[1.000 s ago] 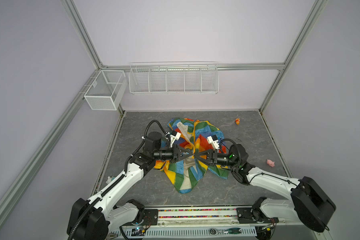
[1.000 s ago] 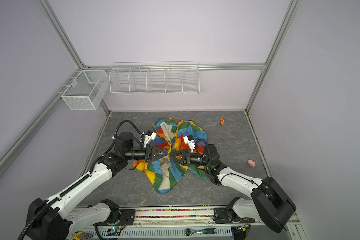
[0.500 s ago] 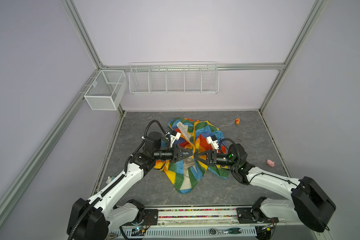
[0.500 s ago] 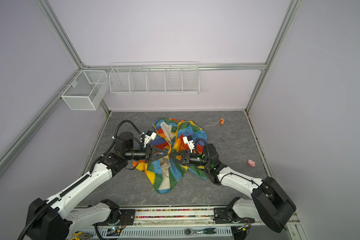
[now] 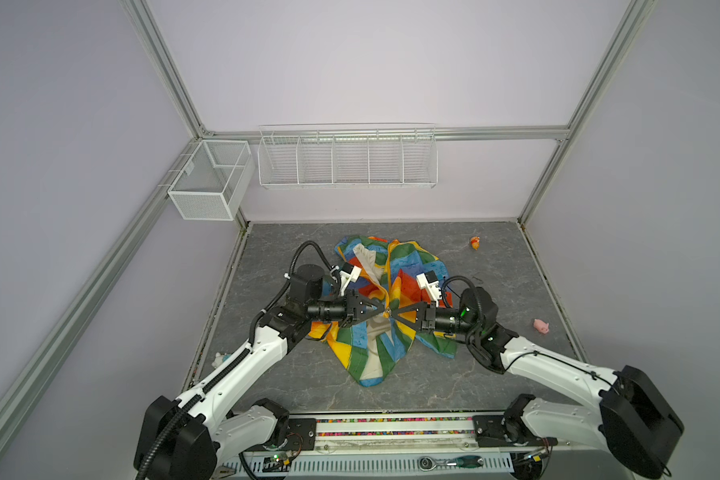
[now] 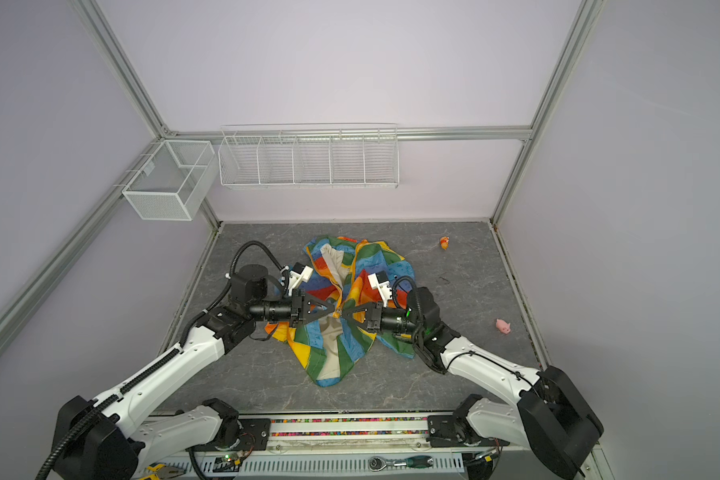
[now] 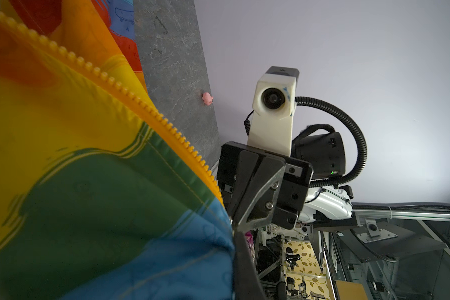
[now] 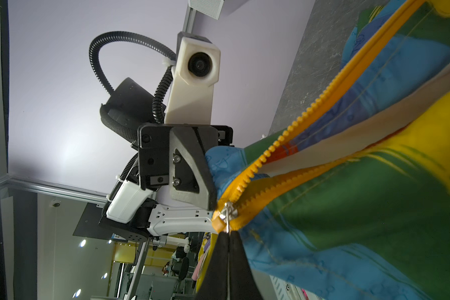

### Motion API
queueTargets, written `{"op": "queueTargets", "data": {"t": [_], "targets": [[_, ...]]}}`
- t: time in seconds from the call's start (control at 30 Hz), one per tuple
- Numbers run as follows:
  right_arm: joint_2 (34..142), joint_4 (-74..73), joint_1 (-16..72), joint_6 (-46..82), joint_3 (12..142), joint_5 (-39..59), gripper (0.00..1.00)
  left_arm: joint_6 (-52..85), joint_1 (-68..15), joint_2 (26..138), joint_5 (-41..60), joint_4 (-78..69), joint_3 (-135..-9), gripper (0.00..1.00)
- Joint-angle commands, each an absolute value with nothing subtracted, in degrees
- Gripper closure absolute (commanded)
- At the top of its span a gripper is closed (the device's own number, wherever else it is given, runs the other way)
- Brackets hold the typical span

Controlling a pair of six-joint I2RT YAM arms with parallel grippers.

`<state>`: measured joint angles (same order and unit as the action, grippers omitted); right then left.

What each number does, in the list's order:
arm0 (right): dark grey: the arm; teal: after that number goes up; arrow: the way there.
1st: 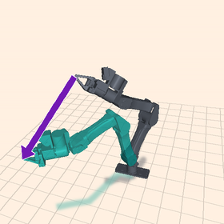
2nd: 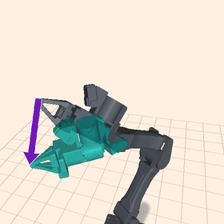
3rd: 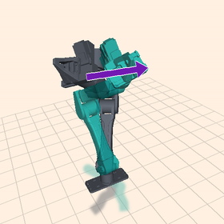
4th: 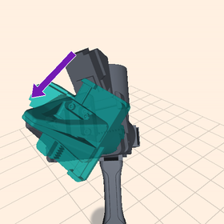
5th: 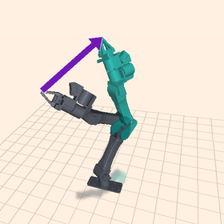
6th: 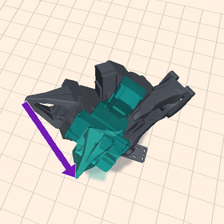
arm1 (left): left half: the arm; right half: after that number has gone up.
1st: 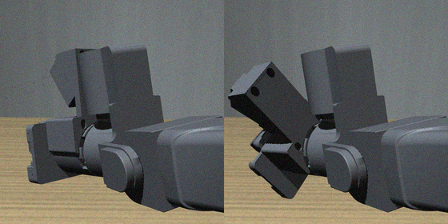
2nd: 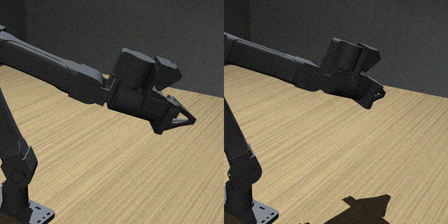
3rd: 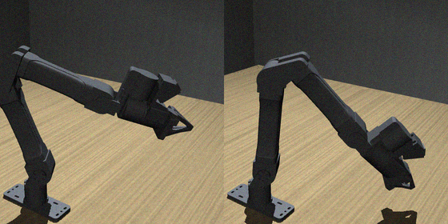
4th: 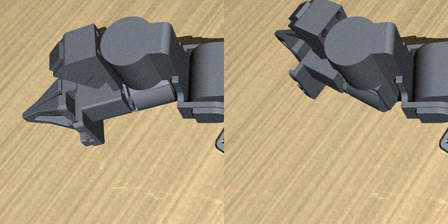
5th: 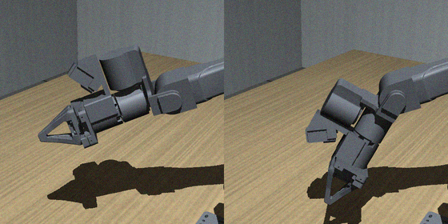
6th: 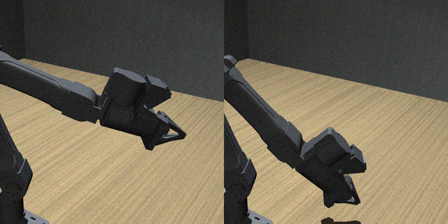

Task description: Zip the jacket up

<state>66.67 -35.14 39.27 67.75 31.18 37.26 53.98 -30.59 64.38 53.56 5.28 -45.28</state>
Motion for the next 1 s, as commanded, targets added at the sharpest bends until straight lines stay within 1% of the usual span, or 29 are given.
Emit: {"op": "queueTargets", "data": {"t": [0.0, 0.1, 0.4, 0.43, 0.53, 0.57, 0.67, 0.7, 0.73, 0.9, 0.97], "targets": [[64.0, -25.5, 39.4, 62.4, 32.9, 32.3, 0.94, 54.2, -30.7, 62.9, 54.6, 5.0, -44.7, 1.00], [63.4, -19.9, 39.3, 59.1, 34.3, 30.3, 0.94, 54.5, -30.7, 62.7, 54.9, 4.9, -44.7, 1.00], [63.9, -17.6, 40.1, 56.1, 37.0, 31.1, 0.94, 56.3, -30.6, 62.2, 54.4, 4.7, -44.2, 0.99], [63.8, -17.5, 40.3, 55.9, 37.2, 31.3, 0.94, 56.6, -30.6, 62.2, 54.1, 4.6, -44.2, 0.94], [63.7, -16.4, 40.8, 55.2, 37.8, 31.3, 0.94, 57.3, -30.6, 62.1, 52.4, 5.6, -44.3, 0.72], [63.7, -16.2, 41.0, 55.0, 38.0, 31.3, 0.94, 57.8, -30.6, 62.2, 52.0, 5.7, -44.4, 0.66], [63.9, -16.0, 41.3, 54.7, 38.0, 31.2, 0.94, 58.9, -30.6, 61.7, 50.8, 6.4, -44.4, 0.53], [64.0, -16.0, 41.3, 54.7, 38.0, 31.1, 0.94, 59.0, -30.6, 61.4, 50.4, 7.1, -44.6, 0.44], [64.2, -15.9, 41.4, 54.6, 37.9, 31.1, 0.94, 59.0, -30.6, 60.8, 49.9, 8.1, -44.7, 0.41], [65.4, -17.3, 41.6, 54.8, 37.8, 31.2, 0.94, 57.3, -30.5, 57.6, 46.1, 17.3, -45.6, 0.38], [66.1, -17.9, 41.7, 55.0, 38.0, 31.4, 0.94, 56.6, -30.5, 56.3, 44.1, 21.3, -45.6, 0.35]]}}
